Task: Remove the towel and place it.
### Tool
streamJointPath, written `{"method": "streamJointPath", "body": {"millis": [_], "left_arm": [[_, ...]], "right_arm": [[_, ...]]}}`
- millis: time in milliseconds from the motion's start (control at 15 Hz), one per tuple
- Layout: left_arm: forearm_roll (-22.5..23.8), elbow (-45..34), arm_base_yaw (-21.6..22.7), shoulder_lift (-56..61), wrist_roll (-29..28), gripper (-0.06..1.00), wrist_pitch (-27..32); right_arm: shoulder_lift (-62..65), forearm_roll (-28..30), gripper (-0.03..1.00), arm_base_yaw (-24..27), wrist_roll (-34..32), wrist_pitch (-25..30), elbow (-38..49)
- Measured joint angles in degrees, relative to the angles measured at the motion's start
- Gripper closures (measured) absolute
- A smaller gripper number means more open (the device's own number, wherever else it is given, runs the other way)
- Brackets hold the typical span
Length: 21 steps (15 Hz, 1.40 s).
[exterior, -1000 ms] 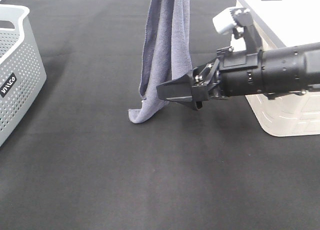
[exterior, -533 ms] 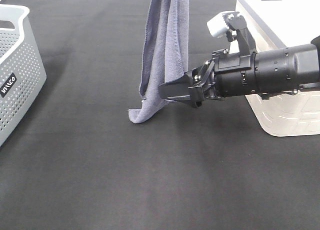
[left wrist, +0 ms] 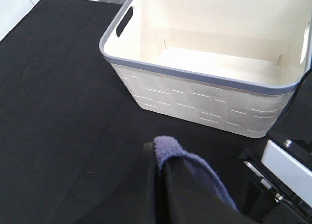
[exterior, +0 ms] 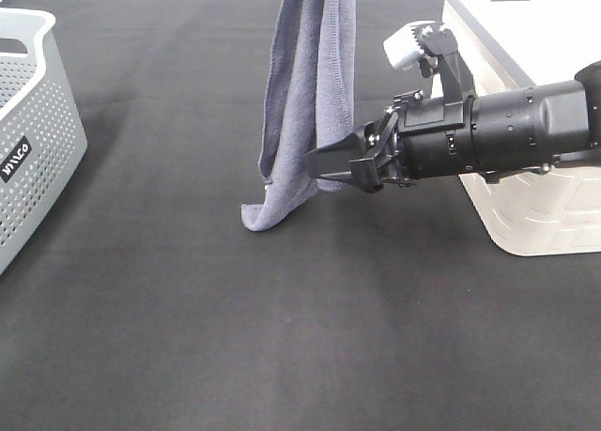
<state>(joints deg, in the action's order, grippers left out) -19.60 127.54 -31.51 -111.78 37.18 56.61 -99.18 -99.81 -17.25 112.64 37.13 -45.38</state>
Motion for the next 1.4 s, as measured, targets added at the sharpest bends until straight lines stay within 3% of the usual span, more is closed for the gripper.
{"method": "streamJointPath", "body": {"millis": [267,400,733,1000,1133,1200,1267,1333,1400], "left_arm": [[0.0,0.0,0.0,0.0,0.0,0.94,0.0],[0.17,0.0,0.0,0.0,0.0,0.94,0.23],[0.17,0.0,0.0,0.0,0.0,0.94,0.52],[1.09,0.0,0.0,0.0,-3.95,0.94,5.16],[5.16,0.0,0.0,0.0,-7.73,0.94,8.65],[9.97,0.0,0.0,0.0,-11.06,0.94,12.2],[9.97,0.0,0.0,0.0,-11.06,0.94,12.2],[11.06,0.0,0.0,0.0,-12.66,0.94,12.83],[10.37,0.0,0.0,0.0,-13.29,0.94,12.89]], "right_arm": [[0.0,0.23,0.79,0.0,-1.15,-0.23,-0.06],[0.0,4.58,0.95,0.0,-6.88,-0.23,-0.11],[4.64,19.08,0.96,0.0,-23.15,-2.46,-0.11],[11.17,39.65,0.96,0.0,-43.72,-4.01,-0.69],[15.01,53.51,0.96,0.0,-57.35,-3.27,-2.64],[17.82,68.35,0.96,0.0,-71.56,0.29,-6.76],[17.82,68.35,0.96,0.0,-71.56,0.29,-6.76],[18.56,80.16,0.96,0.0,-81.07,4.76,-12.09],[18.62,84.05,0.96,0.0,-83.88,6.59,-15.18]]}}
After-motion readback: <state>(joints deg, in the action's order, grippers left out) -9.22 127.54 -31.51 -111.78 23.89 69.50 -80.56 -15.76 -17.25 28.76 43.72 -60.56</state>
